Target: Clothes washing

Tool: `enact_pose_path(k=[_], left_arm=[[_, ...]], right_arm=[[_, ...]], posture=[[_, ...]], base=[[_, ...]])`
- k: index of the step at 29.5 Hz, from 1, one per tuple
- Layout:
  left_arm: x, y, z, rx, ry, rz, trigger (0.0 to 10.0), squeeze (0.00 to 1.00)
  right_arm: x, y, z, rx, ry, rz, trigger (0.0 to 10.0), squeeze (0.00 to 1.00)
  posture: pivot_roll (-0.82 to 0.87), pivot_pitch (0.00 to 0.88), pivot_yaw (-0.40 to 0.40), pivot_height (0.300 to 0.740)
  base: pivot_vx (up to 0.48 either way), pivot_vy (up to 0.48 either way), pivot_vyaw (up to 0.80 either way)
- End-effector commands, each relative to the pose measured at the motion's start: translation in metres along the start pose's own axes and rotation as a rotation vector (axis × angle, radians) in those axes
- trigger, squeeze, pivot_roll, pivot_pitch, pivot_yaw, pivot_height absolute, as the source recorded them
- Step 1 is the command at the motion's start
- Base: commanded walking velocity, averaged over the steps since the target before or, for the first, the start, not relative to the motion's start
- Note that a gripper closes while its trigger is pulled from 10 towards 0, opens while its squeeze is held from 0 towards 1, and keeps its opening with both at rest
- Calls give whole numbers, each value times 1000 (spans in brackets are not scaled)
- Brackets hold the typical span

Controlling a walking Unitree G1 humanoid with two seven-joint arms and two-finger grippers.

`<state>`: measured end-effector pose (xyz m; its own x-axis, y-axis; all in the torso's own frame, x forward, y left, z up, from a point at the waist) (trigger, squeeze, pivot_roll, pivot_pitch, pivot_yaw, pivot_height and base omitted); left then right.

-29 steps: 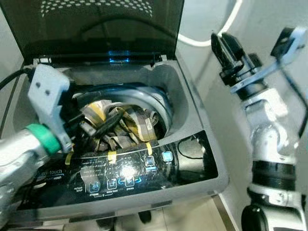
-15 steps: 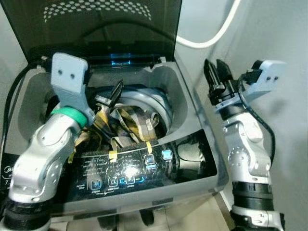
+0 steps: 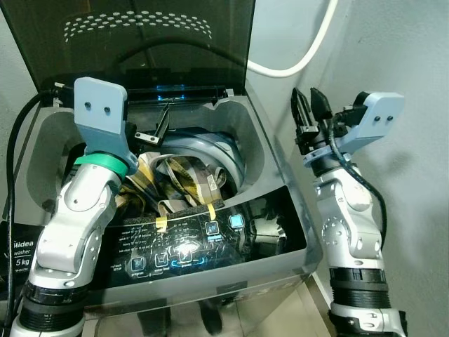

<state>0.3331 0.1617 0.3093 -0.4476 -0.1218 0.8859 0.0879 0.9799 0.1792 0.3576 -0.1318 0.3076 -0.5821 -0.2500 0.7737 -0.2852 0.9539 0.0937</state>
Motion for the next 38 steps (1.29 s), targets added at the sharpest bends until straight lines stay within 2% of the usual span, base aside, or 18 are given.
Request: enact_pose_path(k=[1, 17, 38], left_arm=[[-4, 3, 3, 7, 5, -26, 10000, 0], [-3, 3, 2, 21, -20, -37, 10000, 0], [-4, 3, 1, 24, -22, -46, 10000, 0]], right_arm=[[-1, -3, 5, -9, -2, 43, 10000, 0], [-2, -4, 3, -9, -3, 72, 10000, 0], [-6, -3, 5, -8, 11, 80, 10000, 0]], posture=[[97, 54, -1, 740], [95, 56, -2, 740], [91, 61, -1, 740]], base=[[0, 0, 0], [0, 0, 0], [-313, 0, 0]])
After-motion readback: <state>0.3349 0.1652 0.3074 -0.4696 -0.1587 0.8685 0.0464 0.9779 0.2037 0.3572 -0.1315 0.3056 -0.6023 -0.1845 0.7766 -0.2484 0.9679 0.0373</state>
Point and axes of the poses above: a point about 5 cm out from each wrist's last joint towards the gripper, its own z axis pointing back from the gripper into the wrist, its own x axis along the axis of the wrist's last joint, y = z × x, the point moved 3 cm from there along -z, pointing out of the wrist towards the gripper, and after that the axes turned 1 degree about z, right-handed, at the moved point
